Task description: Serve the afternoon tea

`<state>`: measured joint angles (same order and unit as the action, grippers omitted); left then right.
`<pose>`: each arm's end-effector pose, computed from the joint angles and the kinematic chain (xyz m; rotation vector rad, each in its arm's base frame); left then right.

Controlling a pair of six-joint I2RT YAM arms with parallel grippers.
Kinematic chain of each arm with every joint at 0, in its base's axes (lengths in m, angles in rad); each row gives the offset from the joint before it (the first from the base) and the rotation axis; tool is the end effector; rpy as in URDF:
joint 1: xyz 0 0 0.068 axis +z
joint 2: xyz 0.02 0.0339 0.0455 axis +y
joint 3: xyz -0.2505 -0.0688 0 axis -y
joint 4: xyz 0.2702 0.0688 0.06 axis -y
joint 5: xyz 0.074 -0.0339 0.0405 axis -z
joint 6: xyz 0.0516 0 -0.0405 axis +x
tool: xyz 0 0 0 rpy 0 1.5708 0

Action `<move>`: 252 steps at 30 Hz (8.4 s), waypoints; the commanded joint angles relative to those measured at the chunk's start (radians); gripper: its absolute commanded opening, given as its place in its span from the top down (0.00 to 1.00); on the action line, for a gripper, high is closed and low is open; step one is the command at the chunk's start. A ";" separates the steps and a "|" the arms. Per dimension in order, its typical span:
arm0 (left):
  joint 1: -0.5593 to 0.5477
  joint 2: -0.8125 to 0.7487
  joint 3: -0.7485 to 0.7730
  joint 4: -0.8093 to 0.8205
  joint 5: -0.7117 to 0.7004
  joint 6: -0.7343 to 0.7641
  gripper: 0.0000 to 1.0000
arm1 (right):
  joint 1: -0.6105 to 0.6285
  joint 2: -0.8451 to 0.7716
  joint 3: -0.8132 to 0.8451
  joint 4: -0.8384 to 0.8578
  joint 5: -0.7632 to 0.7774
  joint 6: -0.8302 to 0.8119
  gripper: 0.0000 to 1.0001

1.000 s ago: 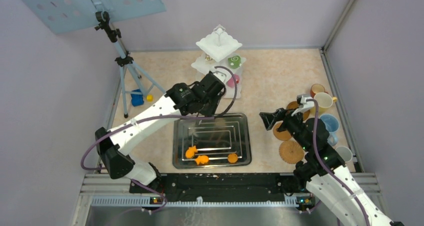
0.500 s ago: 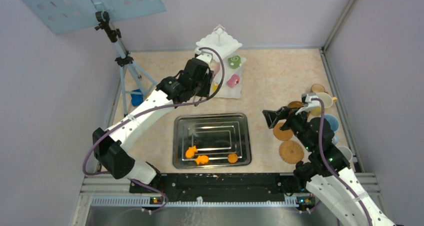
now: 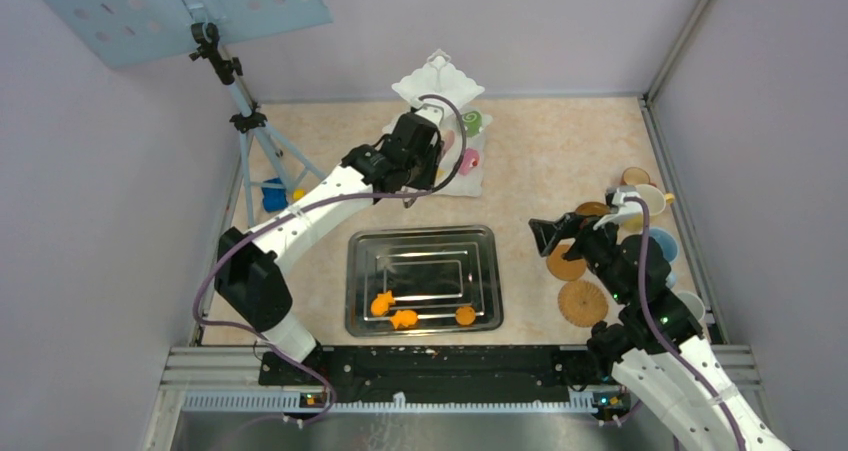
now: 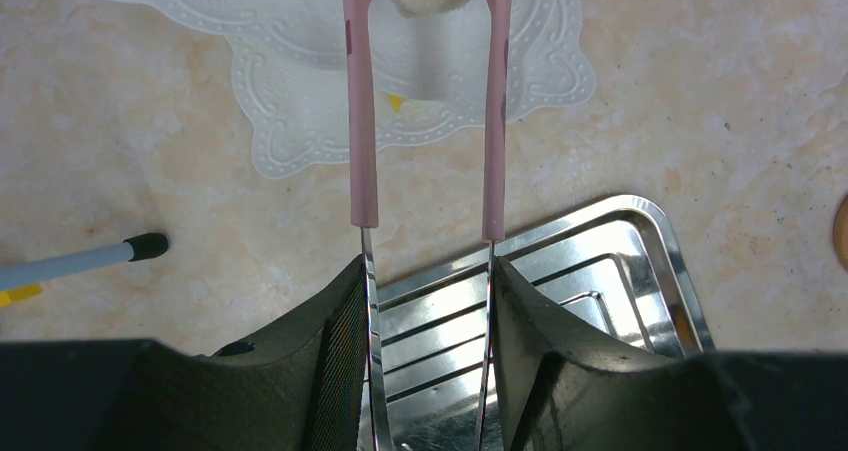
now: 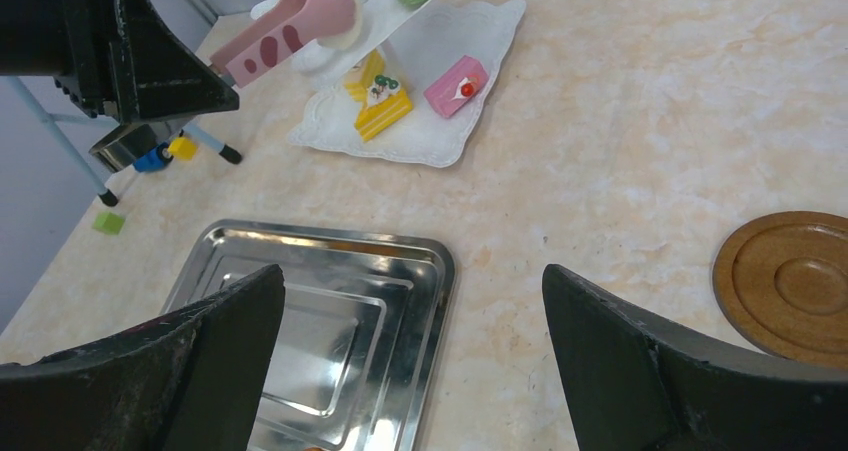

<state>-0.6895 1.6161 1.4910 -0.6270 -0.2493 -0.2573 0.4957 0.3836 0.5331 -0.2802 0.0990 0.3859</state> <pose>0.3148 -0.2430 0.3048 0.3709 2.2723 -0.1984 0.1522 0.0765 0.2905 -0.0199 1.7340 0.5708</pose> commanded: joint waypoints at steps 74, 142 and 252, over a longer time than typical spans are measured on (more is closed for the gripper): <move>-0.650 -0.107 -0.256 -0.396 0.133 -0.167 0.38 | 0.009 -0.031 0.050 -0.037 0.021 -0.020 0.05; -0.467 -0.258 -0.327 -0.294 0.125 -0.115 0.72 | 0.009 -0.014 0.287 -0.182 0.185 -0.151 0.05; -0.409 -0.183 -0.291 -0.384 0.059 -0.082 0.69 | 0.008 -0.047 0.188 -0.148 0.169 -0.114 0.06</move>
<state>-1.0958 1.4712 1.1557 -1.0309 -0.1661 -0.3309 0.4953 0.3466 0.7261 -0.4591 0.2756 0.2653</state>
